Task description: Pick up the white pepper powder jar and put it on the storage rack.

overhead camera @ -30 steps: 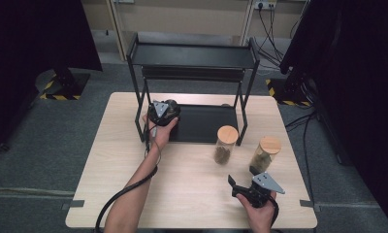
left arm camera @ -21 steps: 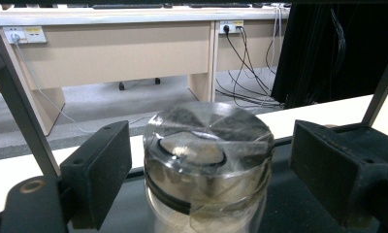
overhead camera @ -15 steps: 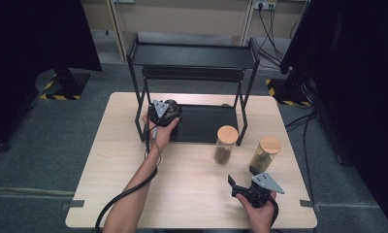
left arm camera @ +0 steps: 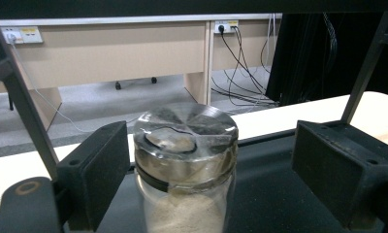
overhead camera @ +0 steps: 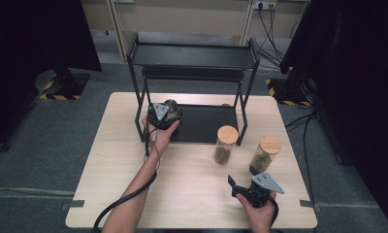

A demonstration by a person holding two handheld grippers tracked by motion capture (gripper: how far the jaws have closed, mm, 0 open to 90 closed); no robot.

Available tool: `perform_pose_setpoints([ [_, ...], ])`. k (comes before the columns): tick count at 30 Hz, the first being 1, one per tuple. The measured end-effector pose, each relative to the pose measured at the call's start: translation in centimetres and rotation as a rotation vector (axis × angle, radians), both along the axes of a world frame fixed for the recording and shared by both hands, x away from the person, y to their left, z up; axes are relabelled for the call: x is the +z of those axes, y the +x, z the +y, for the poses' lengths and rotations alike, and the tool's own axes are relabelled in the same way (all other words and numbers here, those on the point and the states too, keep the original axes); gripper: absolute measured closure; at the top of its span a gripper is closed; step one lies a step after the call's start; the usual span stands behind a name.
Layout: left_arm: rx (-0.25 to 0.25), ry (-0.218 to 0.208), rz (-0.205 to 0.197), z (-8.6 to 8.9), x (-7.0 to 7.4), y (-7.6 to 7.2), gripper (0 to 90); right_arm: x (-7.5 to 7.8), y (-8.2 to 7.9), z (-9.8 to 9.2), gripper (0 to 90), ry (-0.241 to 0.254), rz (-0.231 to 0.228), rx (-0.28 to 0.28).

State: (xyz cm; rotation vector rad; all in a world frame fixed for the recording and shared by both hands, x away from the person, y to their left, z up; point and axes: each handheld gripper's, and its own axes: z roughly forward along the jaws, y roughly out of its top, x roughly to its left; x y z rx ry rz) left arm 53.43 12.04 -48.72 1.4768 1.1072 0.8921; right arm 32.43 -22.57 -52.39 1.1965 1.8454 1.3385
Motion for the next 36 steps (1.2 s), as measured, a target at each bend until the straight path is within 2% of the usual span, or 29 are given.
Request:
perform_pose_setpoints([
  [17, -0.022, -0.015, -0.006, -0.3, 1.2, -1.6, 13.5, 0.0, 0.0, 0.0, 6.5, -0.003, 0.0, -0.001],
  [27, -0.041, -0.025, 0.01, -0.3, 1.2, -2.7, 13.3, 0.0, 0.0, 0.0, 6.5, -0.002, 0.001, -0.005],
  [36, -0.06, -0.029, -0.004, -0.2, 1.4, -3.9, 13.1, 0.0, 0.0, 0.0, 6.5, 0.0, 0.002, -0.008],
])
